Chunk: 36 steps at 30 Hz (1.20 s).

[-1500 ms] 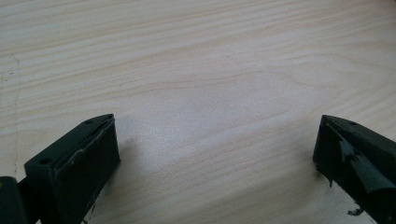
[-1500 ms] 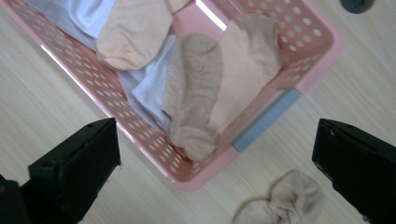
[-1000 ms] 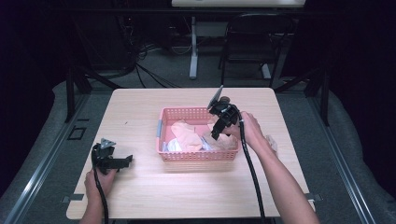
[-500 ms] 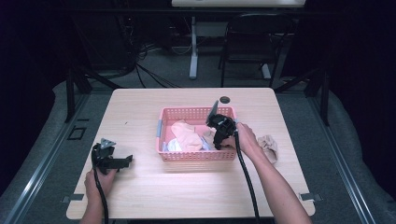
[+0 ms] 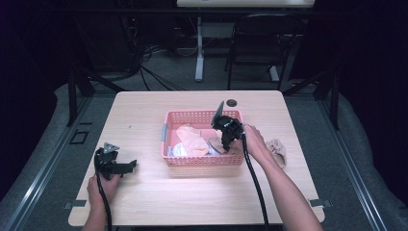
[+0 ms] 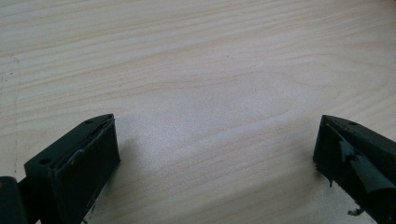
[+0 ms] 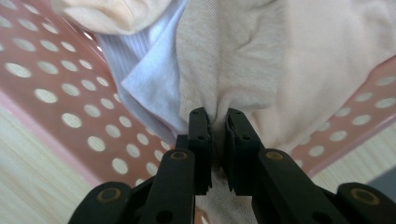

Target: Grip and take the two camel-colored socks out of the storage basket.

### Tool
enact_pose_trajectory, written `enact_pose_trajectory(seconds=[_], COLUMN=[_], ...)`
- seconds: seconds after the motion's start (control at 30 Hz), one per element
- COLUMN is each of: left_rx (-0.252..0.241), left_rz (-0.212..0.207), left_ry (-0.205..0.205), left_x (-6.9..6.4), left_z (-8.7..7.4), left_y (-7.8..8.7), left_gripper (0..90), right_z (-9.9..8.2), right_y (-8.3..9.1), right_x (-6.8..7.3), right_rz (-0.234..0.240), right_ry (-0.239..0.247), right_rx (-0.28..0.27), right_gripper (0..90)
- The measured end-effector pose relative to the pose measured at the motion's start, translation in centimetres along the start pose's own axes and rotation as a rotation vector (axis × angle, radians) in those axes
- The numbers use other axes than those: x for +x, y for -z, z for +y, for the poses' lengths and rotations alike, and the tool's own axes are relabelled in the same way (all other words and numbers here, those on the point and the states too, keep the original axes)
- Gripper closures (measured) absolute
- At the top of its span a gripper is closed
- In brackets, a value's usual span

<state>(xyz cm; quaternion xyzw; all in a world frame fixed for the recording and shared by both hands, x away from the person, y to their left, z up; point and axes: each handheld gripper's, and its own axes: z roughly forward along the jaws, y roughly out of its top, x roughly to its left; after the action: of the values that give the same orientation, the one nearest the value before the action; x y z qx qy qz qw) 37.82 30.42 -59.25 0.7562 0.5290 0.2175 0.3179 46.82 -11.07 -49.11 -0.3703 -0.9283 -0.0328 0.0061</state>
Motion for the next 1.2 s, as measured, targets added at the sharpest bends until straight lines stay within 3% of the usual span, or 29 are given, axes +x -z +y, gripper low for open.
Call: enact_pose_trajectory(seconds=[0.3, 0.7, 1.2], left_rx=[0.001, 0.001, 0.000], left_rz=[0.000, 0.001, 0.002], left_ry=[0.000, 0.001, 0.001], left_x=[0.0, 0.0, 0.0], left_z=[0.0, 0.0, 0.0], left_y=[0.0, 0.0, 0.0], left_gripper=[0.0, 0.0, 0.0], right_z=[0.3, -0.4, -1.4], right_y=[3.0, 5.4, 8.9], right_x=[-0.1, -0.7, -1.1], right_rz=[-0.012, -0.011, -0.046], right_ry=[0.004, -0.012, -0.025], right_rx=[-0.054, -0.117, -0.163], right_gripper=[82.1, 82.7, 82.9])
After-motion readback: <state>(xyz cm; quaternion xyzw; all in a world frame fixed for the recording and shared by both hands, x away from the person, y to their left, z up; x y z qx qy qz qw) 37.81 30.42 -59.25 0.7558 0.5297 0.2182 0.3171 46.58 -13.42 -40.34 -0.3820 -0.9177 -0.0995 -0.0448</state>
